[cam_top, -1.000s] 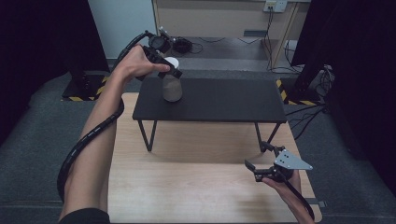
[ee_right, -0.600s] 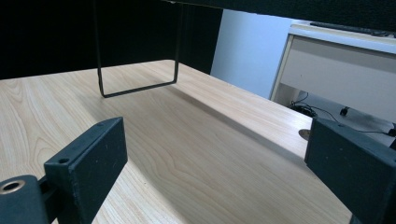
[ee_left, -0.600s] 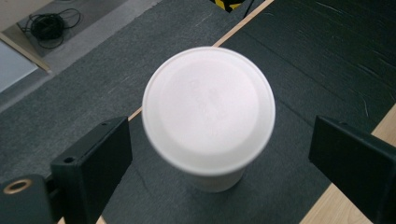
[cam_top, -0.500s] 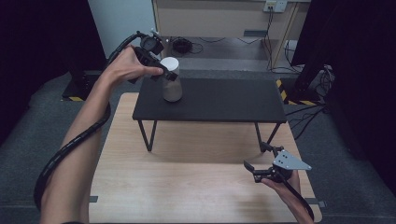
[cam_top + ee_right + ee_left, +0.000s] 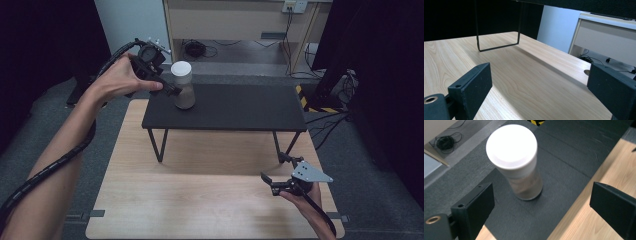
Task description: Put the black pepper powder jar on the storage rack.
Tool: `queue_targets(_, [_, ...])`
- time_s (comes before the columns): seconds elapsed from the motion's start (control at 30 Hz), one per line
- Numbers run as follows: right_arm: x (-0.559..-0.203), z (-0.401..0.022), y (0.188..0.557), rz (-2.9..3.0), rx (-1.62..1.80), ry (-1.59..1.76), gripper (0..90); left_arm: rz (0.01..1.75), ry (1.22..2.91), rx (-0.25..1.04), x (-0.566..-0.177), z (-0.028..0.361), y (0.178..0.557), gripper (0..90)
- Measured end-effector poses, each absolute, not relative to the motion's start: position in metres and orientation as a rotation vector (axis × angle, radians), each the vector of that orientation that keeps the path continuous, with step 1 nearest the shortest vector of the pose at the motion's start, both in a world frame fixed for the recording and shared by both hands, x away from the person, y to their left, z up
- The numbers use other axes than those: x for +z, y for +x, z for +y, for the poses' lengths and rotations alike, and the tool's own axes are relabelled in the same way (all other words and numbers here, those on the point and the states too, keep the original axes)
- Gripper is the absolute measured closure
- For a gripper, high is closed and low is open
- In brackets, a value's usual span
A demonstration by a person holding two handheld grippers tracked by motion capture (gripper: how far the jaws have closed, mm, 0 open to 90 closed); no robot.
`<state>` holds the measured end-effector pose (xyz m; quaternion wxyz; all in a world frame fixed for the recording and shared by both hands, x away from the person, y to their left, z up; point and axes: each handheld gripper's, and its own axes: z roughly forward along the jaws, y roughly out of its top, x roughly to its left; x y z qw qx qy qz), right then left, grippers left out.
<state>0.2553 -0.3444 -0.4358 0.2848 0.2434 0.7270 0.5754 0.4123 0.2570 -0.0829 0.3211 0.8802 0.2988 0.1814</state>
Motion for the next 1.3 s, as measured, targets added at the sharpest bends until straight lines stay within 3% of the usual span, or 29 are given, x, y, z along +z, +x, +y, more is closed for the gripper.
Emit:
queue_targets(0.77, [-0.435, -0.34, 0.256, 1.968, 1.528, 0.643, 5.7, 0.663, 2.34, 0.543, -0.075, 0.284, 0.341, 5.0])
queue_targets(1.3, [-0.435, -0.339, 0.256, 1.978, 1.523, 0.636, 5.7, 0.614, 2.373, 0.549, -0.081, 0.28, 0.332, 5.0])
